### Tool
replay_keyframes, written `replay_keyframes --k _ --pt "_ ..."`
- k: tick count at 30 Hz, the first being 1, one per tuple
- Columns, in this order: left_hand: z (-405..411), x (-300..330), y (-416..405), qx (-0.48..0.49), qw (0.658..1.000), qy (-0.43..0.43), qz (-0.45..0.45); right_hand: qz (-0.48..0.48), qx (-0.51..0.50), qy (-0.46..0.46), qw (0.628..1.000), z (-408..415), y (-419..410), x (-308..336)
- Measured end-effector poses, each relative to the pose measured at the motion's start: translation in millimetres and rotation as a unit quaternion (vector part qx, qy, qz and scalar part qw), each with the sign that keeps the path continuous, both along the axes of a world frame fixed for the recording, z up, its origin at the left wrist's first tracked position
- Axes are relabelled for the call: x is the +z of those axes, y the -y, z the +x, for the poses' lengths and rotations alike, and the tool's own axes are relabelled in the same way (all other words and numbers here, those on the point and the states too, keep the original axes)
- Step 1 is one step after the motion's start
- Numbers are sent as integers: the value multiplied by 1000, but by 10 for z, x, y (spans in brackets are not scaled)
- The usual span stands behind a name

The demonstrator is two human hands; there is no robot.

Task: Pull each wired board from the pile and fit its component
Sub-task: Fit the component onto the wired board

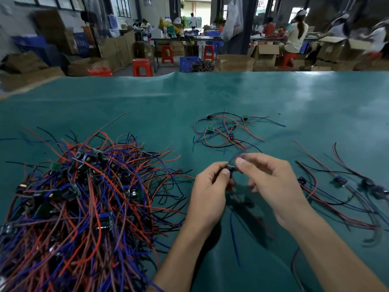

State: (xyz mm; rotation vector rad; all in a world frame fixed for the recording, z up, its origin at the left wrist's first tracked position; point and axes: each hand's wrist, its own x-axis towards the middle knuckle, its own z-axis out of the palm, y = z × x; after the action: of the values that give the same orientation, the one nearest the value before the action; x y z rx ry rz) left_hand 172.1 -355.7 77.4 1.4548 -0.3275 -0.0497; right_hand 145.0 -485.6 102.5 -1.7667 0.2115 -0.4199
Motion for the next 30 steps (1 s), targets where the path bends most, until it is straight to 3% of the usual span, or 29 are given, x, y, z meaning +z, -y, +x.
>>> replay_keyframes --k 6,11,14,17,19,21,24,26,28,30 --pt "-25 -7 -28 -78 996 29 37 133 10 25 991 -6 32 -16" --pt "-16 -17 -16 -80 994 11 67 11 -18 72 997 7 166 -1" --pt "-12 -33 -17 -92 992 21 88 28 -89 101 991 1 369 66" --pt "-16 -39 -12 -94 990 19 100 153 -195 130 960 -57 625 192" --pt "-25 -48 7 -64 994 13 84 281 -261 153 911 -95 782 236" --pt "-18 -52 9 -14 998 10 53 326 -295 137 888 -113 842 244" --pt "-5 -44 7 11 1000 -3 12 259 -171 42 950 -66 617 193" --pt "-14 -34 8 4 1000 -3 13 130 -42 -2 991 -47 314 144" --pt "-17 -28 -1 -13 999 8 29 6 14 17 1000 -44 97 80" --pt "-25 -19 -6 -38 998 18 40 -43 4 55 998 -31 47 58"
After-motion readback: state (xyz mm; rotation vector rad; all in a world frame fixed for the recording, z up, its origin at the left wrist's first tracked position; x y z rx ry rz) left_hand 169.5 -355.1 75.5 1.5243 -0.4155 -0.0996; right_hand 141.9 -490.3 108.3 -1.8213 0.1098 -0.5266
